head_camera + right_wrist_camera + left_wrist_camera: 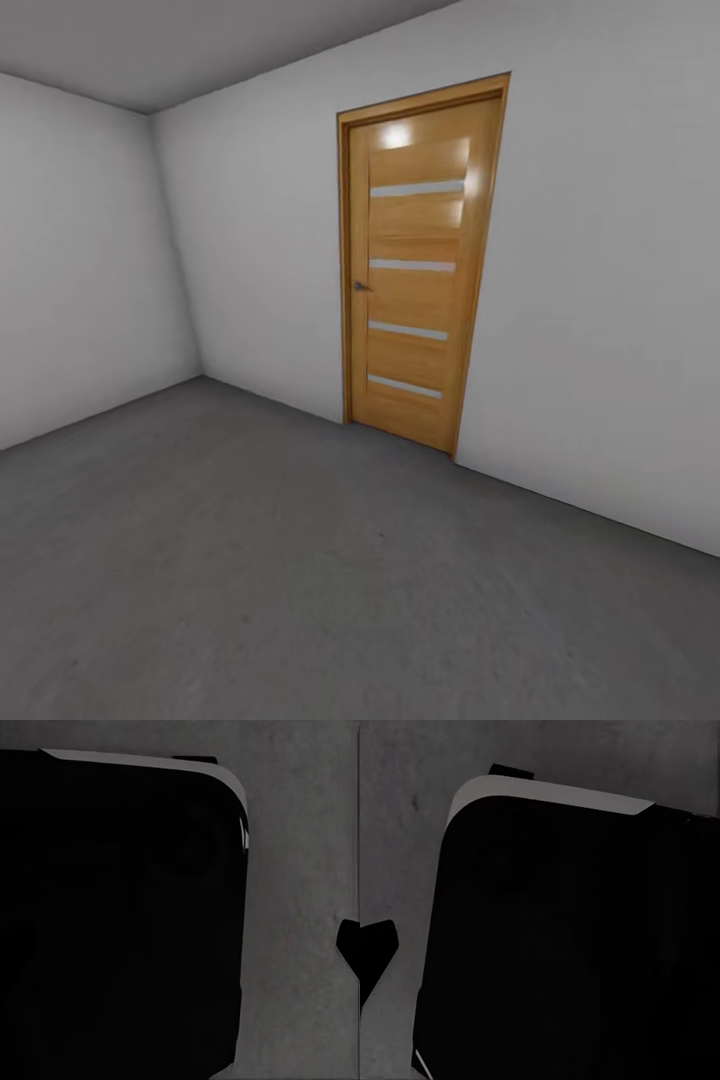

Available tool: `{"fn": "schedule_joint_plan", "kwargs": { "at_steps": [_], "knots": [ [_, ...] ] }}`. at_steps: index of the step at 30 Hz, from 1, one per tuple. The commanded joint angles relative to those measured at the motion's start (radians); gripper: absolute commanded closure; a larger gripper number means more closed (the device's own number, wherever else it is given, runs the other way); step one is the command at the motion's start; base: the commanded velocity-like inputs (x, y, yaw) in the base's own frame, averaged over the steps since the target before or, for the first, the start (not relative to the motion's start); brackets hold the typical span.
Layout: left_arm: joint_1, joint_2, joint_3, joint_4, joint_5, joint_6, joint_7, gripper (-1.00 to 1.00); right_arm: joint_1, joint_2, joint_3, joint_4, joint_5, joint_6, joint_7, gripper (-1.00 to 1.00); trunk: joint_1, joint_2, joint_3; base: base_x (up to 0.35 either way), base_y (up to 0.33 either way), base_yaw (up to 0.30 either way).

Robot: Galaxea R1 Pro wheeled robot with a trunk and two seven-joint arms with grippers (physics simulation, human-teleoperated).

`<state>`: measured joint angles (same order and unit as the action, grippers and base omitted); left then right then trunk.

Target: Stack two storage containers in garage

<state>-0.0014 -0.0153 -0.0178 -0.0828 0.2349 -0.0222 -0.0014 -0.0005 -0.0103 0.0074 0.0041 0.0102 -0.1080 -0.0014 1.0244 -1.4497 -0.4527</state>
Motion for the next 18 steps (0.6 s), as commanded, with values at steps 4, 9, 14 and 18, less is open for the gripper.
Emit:
{"fn": "schedule_joint_plan", "kwargs": {
  "at_steps": [4,9,14,18],
  "knots": [
    [0.000,0.000,-0.002,0.000,0.007,-0.001,0.000,-1.00,0.000,0.000,0.000,0.000,0.002,-0.004,0.000,-1.00,0.001,0.000,-0.001,0.323,0.043,0.000],
    [0.000,0.000,-0.001,0.000,0.007,0.000,0.000,-1.00,0.000,0.000,0.000,0.000,0.002,-0.004,0.000,-1.00,0.001,0.000,-0.001,0.323,0.072,0.000],
    [0.000,0.000,0.000,0.000,0.009,0.001,0.000,-1.00,0.000,0.003,-0.001,0.000,-0.001,-0.002,0.000,-1.00,0.001,0.000,-0.001,0.323,0.079,0.000],
    [0.000,0.001,0.001,0.000,0.013,0.000,0.000,-1.00,-0.001,0.007,-0.003,-0.002,0.004,0.003,0.000,-1.00,0.001,0.000,-0.001,0.323,0.080,0.000]
  ]
}}
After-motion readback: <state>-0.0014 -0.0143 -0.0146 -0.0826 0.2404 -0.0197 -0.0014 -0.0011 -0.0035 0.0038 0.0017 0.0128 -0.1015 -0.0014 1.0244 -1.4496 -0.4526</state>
